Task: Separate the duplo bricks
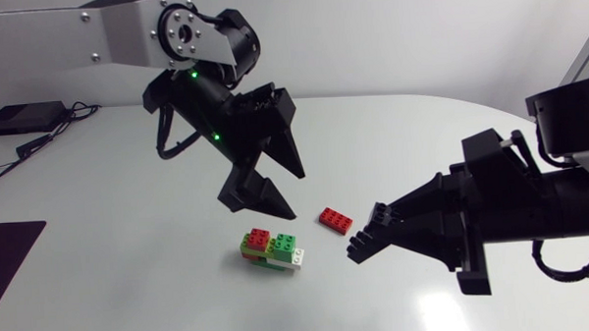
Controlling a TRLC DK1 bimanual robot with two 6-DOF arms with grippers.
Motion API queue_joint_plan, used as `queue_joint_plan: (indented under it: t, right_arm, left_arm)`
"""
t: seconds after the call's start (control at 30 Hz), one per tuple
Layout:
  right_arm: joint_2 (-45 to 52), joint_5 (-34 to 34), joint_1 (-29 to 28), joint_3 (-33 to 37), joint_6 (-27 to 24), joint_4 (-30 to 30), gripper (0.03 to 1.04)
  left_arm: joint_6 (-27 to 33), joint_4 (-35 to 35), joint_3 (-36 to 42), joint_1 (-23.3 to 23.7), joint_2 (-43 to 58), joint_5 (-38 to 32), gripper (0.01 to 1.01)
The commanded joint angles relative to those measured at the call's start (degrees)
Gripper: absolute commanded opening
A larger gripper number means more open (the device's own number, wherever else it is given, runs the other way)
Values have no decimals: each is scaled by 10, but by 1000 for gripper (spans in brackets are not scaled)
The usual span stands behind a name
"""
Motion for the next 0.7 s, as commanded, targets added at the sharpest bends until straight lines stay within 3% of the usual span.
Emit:
queue_joint_plan:
  t: [0.0, 0.37, 0.67]
  right_arm:
    - [-6, -11, -11, 17, 18, -1, 315]
    - [-1, -39, -45, 39, 42, 20, 315]
    - [7, -43, -43, 33, 72, 54, 315]
  left_arm:
    - [-10, -12, -6, -13, 32, 24, 975]
    - [-10, -51, 46, -35, 79, 136, 975]
    - [-2, -56, 65, -46, 108, 166, 974]
